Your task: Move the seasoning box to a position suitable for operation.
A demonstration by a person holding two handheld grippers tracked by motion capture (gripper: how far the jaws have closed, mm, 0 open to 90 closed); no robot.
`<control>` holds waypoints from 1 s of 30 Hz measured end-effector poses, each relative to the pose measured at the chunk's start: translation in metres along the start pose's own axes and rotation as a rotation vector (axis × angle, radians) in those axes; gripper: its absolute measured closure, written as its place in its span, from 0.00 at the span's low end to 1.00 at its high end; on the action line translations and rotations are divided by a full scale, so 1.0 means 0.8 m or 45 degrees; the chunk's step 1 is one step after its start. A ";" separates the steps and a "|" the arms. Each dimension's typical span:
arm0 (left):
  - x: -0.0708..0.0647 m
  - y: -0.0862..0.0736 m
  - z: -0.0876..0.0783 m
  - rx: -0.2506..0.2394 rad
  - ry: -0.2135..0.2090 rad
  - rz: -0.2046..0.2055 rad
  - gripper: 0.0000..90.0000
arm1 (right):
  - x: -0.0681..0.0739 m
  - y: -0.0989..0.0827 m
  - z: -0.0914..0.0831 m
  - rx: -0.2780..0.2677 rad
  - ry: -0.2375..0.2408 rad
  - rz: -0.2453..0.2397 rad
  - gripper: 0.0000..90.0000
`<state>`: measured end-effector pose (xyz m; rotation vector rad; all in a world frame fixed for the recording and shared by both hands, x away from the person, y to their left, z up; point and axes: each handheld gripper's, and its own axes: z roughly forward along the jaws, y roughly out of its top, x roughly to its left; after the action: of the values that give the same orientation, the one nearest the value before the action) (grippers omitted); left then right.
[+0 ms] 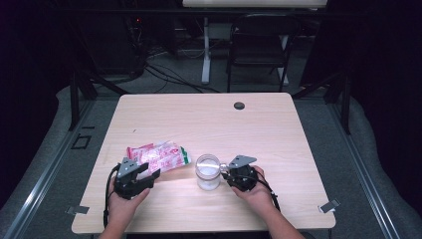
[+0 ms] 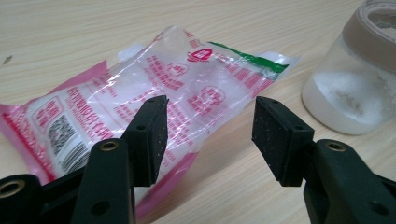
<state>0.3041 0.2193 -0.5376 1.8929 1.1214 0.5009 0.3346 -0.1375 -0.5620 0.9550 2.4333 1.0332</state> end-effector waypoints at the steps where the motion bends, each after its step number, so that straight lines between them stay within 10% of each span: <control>1: -0.004 0.002 0.002 -0.003 -0.015 0.009 0.51 | 0.002 -0.002 -0.002 0.000 0.014 -0.011 0.84; 17: -0.027 0.010 0.012 0.011 -0.085 0.060 0.56 | -0.001 -0.008 -0.017 -0.049 -0.017 0.000 0.71; 26: -0.046 0.043 0.001 0.014 -0.192 0.039 0.52 | 0.011 0.007 -0.068 -0.030 -0.001 0.070 0.61; 30: -0.061 0.067 0.005 0.006 -0.219 0.075 0.52 | 0.014 0.031 -0.087 -0.018 -0.088 0.045 0.68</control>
<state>0.3091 0.1636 -0.4910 1.9379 0.9579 0.3604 0.3014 -0.1520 -0.4967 1.0156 2.3579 1.0113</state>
